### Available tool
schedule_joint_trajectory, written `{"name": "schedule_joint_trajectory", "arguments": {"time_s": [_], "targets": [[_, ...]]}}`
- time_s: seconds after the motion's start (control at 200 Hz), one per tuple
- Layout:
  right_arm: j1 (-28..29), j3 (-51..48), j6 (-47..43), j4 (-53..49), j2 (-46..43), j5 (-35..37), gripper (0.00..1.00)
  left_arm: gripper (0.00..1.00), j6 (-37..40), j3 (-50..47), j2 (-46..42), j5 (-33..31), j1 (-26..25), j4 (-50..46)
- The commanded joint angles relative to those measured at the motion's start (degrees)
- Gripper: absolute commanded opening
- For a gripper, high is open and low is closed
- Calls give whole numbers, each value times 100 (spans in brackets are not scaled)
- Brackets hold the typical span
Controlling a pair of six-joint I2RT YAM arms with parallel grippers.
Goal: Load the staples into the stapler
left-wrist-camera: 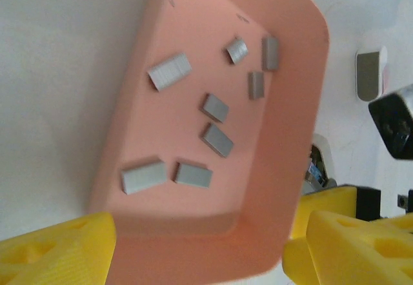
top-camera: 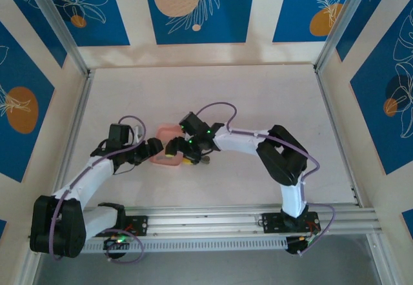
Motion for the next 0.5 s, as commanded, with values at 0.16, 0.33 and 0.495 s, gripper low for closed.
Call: {"name": "schedule_joint_trajectory", "arguments": {"time_s": [0.16,0.33,0.495], "targets": [[-266,940,-653,-266,523,118,74,78,122,542,80,-233,-28,-343],[-481,1162,-1075,-583,434,230,75,78,227,710,122,-175,-31,-408],[-596,923,-1702,-1137,-225,537,76,78,254,709,94,-90,-26,-325]]}}
